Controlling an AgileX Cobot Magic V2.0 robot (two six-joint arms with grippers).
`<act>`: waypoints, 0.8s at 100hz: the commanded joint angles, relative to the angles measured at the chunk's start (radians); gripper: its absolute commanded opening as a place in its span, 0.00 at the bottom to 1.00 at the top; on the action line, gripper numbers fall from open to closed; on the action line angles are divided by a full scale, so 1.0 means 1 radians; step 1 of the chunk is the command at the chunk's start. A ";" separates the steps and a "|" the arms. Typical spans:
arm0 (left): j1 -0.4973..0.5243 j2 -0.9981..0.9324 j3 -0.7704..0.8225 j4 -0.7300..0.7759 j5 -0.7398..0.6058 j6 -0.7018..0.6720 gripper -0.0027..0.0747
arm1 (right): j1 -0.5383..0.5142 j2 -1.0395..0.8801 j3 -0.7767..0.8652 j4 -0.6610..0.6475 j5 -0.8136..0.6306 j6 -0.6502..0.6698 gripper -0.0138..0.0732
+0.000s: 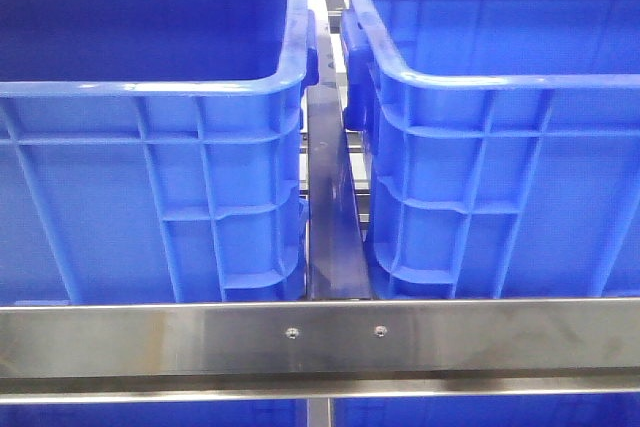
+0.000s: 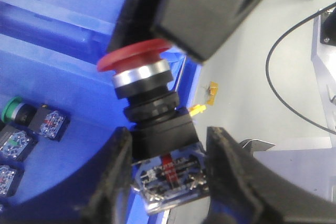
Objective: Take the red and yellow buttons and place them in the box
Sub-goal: 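Close the right gripper on the red cap held by the left gripper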
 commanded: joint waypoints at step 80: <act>-0.008 -0.028 -0.030 -0.062 -0.027 0.001 0.02 | 0.002 0.009 -0.035 0.079 0.080 -0.015 0.29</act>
